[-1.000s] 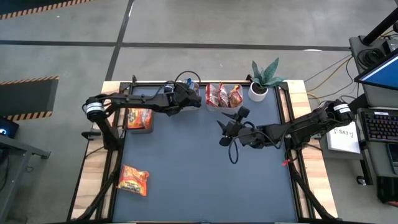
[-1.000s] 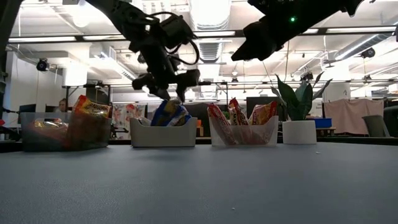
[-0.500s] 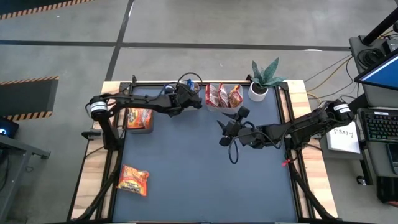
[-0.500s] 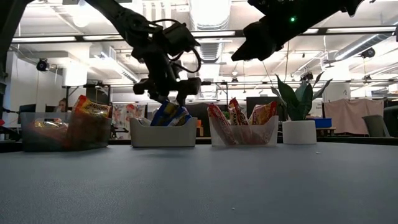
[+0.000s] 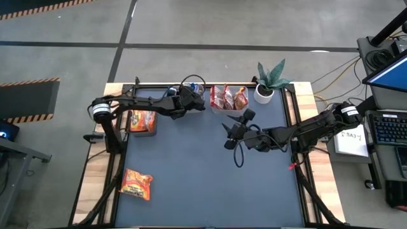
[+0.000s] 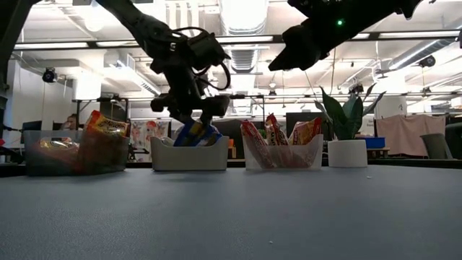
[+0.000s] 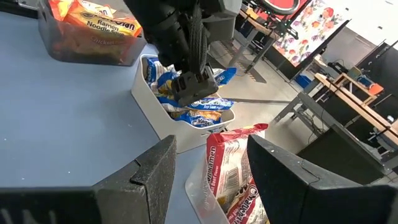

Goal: Sort Maruchan noodles
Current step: Put the blue noodle pack into the gray bin

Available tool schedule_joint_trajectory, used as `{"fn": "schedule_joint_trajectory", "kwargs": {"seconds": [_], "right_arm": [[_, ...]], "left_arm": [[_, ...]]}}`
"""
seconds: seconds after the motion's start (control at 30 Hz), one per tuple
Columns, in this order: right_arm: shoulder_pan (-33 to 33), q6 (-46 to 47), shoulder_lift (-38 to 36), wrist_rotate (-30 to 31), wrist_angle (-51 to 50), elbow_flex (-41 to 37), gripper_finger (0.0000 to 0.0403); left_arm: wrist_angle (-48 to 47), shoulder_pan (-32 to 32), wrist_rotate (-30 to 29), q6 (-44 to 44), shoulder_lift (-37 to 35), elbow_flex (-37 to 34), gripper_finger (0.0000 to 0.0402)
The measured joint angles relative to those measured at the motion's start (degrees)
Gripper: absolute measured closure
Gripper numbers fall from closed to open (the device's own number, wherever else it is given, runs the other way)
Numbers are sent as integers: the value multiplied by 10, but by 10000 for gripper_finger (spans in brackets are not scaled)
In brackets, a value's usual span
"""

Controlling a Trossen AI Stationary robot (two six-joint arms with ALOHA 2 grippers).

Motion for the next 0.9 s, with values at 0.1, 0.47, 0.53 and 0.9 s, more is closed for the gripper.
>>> {"fn": "schedule_joint_trajectory", "kwargs": {"seconds": [0.1,0.47,0.53,0.9], "right_arm": [[0,0,0,-1,0,0,216],[0,-1,0,-1,0,0,216],[0,-1,0,-1,0,0,216],[0,-1,0,-3,0,0,216]], "left_arm": [[-5,0,-1,22,-11,-2,209],[120,3,-12,149,-32,-2,209],[149,8,-16,176,-20,-3,209],[166,41,-37,197,30,-7,209]]}}
